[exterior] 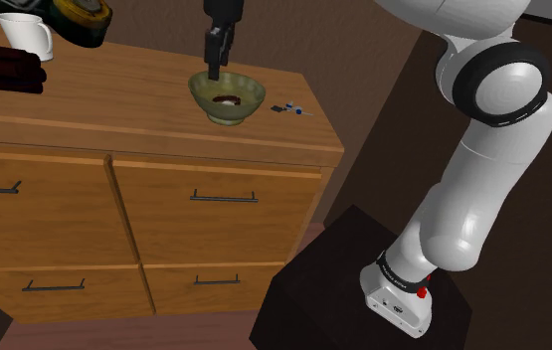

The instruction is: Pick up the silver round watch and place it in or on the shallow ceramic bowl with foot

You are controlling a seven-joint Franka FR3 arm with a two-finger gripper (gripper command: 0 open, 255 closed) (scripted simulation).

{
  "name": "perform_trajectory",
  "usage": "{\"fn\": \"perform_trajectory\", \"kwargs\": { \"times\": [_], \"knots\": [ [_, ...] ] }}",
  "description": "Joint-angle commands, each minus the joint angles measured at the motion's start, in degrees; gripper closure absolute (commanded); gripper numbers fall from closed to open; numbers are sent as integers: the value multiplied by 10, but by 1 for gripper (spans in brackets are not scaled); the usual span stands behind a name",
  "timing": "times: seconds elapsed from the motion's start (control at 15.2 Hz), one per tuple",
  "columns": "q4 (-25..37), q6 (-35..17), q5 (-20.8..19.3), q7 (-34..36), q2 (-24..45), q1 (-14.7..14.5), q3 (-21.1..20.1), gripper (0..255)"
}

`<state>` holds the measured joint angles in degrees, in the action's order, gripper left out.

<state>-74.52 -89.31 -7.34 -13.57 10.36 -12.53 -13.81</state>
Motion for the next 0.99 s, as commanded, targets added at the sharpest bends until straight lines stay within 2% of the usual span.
{"fn": "perform_trajectory", "kwargs": {
  "times": [0.0, 0.13, 0.4, 0.92],
  "knots": [
    [0, 0, 0, 0, 0, 0, 0, 0],
    [0, 0, 0, 0, 0, 0, 0, 0],
    [134, 95, -13, 1, 40, -14, -4, 0],
    [134, 95, -13, 1, 40, -15, -4, 0]
  ]
}}
